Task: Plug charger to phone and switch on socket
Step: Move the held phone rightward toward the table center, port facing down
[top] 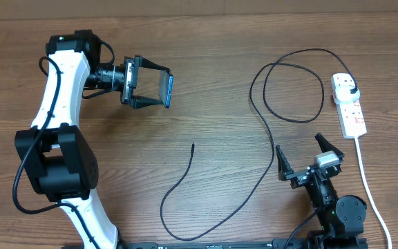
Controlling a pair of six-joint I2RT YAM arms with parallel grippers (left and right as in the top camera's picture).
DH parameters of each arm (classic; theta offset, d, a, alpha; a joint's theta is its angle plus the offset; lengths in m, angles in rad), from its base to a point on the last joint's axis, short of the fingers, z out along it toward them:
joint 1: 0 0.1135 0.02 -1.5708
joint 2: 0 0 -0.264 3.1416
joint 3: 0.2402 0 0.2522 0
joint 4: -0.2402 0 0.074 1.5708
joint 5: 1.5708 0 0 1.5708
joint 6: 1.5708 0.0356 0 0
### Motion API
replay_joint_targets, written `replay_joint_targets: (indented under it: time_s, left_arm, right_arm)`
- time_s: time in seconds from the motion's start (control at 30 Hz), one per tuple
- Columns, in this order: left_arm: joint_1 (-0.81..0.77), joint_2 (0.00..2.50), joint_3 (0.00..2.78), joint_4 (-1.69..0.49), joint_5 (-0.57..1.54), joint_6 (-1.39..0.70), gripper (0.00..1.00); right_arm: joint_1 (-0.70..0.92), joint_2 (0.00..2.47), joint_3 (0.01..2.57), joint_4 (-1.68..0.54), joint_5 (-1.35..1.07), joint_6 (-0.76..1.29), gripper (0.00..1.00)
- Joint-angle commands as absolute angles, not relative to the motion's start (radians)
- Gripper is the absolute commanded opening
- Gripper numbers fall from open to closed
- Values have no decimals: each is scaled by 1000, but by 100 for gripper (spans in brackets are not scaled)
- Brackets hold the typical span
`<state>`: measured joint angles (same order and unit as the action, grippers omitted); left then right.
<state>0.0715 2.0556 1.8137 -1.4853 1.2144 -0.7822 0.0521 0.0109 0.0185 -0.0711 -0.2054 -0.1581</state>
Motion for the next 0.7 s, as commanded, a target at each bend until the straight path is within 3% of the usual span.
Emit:
replay_joint_targets:
  time_s: [0.0, 0.67]
  left_arm:
    - [65, 2047, 1842, -1485, 1246, -763, 4]
    - [65, 2047, 1842, -1485, 1234, -763, 4]
  right_arm:
    - [46, 3, 8, -66, -200, -162, 100]
    - [46, 3, 8, -66, -200, -162, 100]
